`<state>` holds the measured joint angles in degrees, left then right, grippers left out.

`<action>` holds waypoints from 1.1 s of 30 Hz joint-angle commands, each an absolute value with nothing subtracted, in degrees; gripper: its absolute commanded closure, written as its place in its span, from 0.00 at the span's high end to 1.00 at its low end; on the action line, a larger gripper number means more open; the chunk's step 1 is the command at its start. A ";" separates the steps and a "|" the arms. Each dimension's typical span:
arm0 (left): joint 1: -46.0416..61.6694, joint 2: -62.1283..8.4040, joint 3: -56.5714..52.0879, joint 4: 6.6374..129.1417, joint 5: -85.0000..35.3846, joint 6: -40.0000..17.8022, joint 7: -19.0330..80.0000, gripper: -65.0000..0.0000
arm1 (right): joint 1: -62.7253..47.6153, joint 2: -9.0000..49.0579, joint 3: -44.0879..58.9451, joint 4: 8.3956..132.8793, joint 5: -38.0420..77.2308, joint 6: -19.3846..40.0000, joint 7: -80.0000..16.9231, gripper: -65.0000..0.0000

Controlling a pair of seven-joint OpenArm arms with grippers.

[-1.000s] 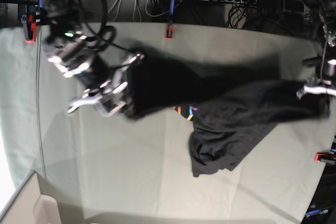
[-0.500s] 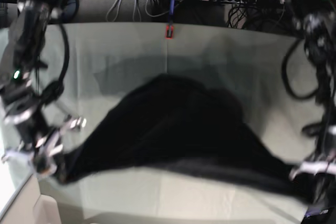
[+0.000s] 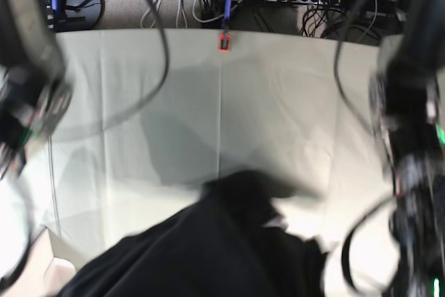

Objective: Layout the t-shirt on the table in an organized manner, then fold the t-shirt properly
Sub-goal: 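Lift the shirt with both grippers and shake it out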

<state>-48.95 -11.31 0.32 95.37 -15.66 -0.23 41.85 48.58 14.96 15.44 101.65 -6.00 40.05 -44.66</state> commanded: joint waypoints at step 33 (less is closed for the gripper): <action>-31.34 -12.44 -7.87 102.46 -15.96 0.22 40.66 0.00 | 34.51 16.57 20.88 108.00 -4.70 40.00 -40.22 0.00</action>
<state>-28.82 -12.49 -8.25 101.41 -15.29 0.86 42.72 32.56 16.12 20.99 107.18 -5.54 40.49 -42.00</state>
